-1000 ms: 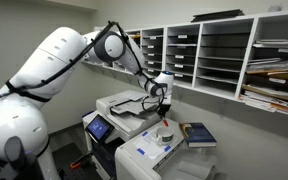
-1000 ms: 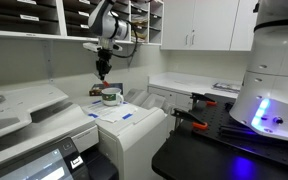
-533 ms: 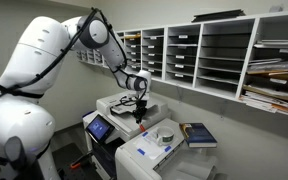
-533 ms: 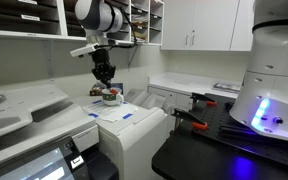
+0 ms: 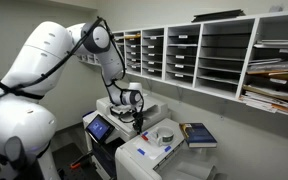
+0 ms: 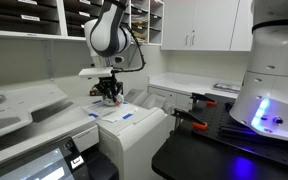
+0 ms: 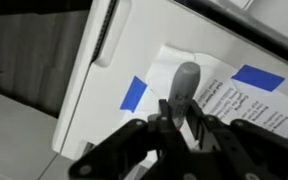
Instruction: Remove the marker from the cup.
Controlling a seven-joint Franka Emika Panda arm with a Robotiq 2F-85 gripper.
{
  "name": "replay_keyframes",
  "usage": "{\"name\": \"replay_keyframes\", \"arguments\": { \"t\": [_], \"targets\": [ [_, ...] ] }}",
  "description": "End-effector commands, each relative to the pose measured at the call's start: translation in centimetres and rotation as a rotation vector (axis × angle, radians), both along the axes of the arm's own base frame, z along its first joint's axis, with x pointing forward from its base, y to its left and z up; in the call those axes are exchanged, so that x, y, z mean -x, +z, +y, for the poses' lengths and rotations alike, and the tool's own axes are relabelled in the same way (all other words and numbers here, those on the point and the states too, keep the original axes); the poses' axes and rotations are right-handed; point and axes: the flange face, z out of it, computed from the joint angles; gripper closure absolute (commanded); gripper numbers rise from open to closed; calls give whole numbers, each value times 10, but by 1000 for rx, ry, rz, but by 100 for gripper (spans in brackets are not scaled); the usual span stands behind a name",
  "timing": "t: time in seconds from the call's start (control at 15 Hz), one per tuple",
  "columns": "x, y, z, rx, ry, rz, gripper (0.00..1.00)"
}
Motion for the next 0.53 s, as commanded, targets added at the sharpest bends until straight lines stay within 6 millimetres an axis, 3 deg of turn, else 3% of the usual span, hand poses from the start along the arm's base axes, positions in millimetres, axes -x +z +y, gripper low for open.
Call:
{"name": "replay_keyframes", "arguments": {
  "t": [0.0,0.47],
  "targets": [
    [5,-15,-7,-28,198,-21,94],
    [17,-29,-9,-36,584,-68,94]
  ]
}}
